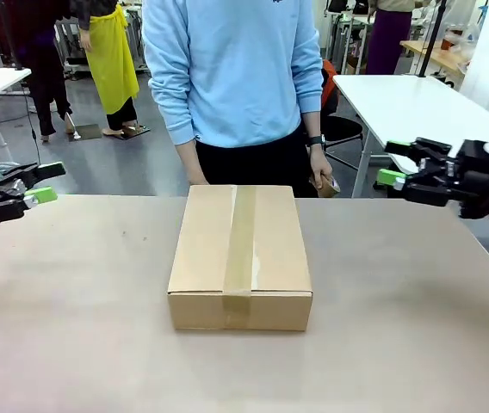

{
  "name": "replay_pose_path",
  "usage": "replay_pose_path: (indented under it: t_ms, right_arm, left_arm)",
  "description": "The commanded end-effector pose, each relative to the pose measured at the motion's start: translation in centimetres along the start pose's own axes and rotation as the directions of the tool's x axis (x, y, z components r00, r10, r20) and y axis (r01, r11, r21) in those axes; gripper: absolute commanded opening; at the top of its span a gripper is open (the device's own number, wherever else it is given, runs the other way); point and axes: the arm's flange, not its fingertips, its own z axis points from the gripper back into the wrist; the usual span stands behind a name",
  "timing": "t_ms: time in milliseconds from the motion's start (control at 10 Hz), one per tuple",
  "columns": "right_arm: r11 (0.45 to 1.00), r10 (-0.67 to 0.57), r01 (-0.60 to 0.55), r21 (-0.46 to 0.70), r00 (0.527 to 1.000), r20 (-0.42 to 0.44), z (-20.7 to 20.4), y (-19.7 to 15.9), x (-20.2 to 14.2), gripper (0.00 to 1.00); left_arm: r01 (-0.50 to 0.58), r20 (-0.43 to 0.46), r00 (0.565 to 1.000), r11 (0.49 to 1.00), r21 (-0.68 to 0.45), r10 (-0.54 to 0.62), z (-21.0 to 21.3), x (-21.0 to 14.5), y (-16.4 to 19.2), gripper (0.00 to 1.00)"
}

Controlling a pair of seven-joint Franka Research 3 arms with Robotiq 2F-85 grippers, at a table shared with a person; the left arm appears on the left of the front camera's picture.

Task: Pack the gift set into the box.
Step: Press and hold the closed box until the human finishes sealing it.

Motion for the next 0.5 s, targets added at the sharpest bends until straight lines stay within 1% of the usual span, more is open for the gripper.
replay_pose_path:
  t_ms: [0, 400]
  right_arm:
    - [1.0, -0.004, 0.005, 0.029, 1.0, -0.027, -1.06, -1.02, 0.48, 1.0]
    - [1.0, -0.004, 0.005, 0.029, 1.0, -0.027, -1.06, -1.02, 0.48, 1.0]
  left_arm:
    - [0.03, -0.02, 0.999, 0.998, -0.052, -0.031, -2.04, 1.47, -0.14, 1.0]
    - [0.03, -0.02, 0.999, 0.998, -0.052, -0.031, -2.04, 1.47, -0.14, 1.0]
